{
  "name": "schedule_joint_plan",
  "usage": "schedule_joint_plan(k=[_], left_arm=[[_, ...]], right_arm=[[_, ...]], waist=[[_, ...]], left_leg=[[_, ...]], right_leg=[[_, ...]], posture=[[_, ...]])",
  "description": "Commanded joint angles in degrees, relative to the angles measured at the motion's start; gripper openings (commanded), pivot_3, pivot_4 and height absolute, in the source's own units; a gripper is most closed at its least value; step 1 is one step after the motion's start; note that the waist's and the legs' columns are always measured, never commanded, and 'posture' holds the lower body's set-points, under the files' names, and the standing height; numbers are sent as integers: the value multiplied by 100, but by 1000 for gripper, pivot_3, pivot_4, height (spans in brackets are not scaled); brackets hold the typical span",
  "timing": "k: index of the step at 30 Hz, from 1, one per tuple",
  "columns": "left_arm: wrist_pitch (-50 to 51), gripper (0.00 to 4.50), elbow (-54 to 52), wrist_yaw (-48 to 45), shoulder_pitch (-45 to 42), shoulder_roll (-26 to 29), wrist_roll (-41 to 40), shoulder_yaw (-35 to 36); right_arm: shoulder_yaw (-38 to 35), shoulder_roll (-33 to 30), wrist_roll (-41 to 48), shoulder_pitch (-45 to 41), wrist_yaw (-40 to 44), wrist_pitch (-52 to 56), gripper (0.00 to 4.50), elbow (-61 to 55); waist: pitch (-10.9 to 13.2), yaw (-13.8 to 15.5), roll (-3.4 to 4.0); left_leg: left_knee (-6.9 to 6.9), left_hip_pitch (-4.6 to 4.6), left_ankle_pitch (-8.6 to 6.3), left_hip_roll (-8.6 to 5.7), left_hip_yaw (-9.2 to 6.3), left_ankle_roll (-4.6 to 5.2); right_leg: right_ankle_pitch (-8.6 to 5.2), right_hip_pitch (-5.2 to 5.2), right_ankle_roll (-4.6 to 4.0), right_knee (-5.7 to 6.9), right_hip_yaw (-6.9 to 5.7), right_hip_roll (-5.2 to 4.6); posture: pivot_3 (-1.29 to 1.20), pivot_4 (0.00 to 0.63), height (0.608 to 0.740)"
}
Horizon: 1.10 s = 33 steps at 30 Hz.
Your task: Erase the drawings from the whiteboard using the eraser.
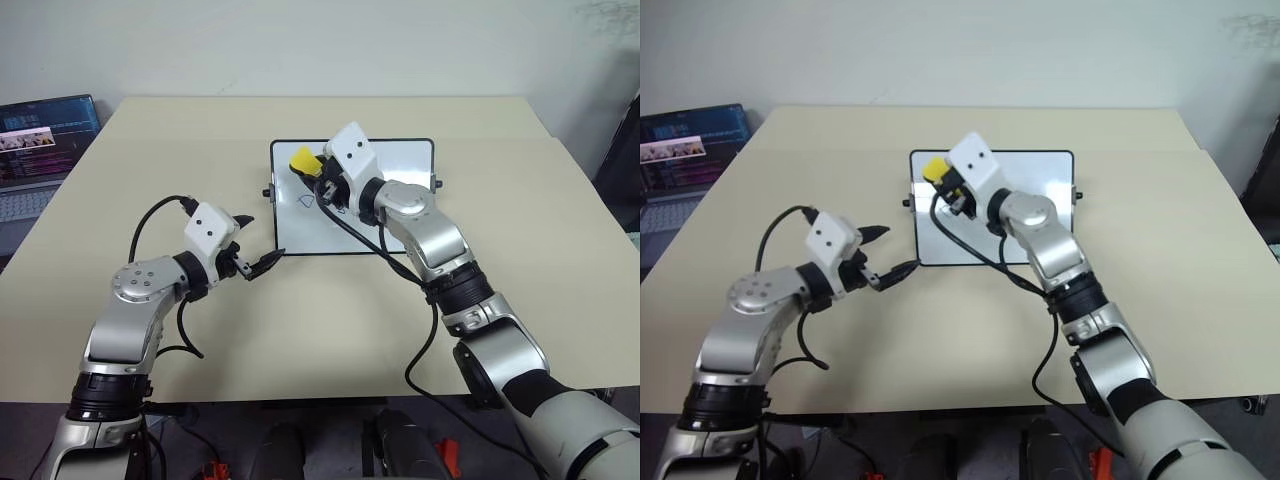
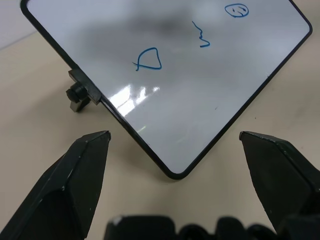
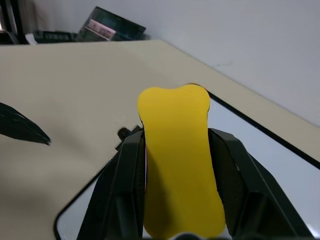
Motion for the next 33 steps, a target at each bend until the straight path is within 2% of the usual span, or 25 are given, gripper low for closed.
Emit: schedule_joint_plan(k=[1, 9, 17, 21, 33], left_arm=[[-138, 4500, -23, 15, -77, -36, 25, -33], [-231, 4500, 117, 9, -120, -72, 48, -109], [-215, 4500, 72, 10, -63, -44, 37, -87], [-190, 4500, 28, 19, -17, -25, 34, -68], [-161, 4500, 8, 8, -34, 31, 17, -24]], right_arm=[[49, 89, -193, -292, -22, -469, 1924, 213], [81, 318, -568, -579, -180, -1174, 1924, 1362], [-127, 537, -744, -1075, -614, -1454, 1924, 2945], [-107, 571, -811, -1081, -534, -1613, 1924, 3534], [490, 596, -1392, -658, 317, -1771, 1924, 3626]], waist=[[0, -1, 0], [0, -15, 0], [0, -61, 0], [0, -73, 0], [-2, -128, -2]], left_leg=[[0, 0, 0, 0, 0, 0], [-1, 0, 0, 1, -7, 0], [-3, 0, 0, 1, -12, -1], [-3, 3, 1, 1, -15, -1], [-1, 25, 13, 1, -31, -10]], right_leg=[[0, 0, -1, 0, -1, 0], [-3, 0, -5, 2, -9, 0], [-3, 0, -6, 3, -14, 0], [-3, 6, -7, 3, -17, -1], [-2, 29, -8, 18, -30, 0]], posture=[[0, 150, 740], [0, 150, 740], [0, 150, 740], [0, 150, 740], [0, 150, 740]])
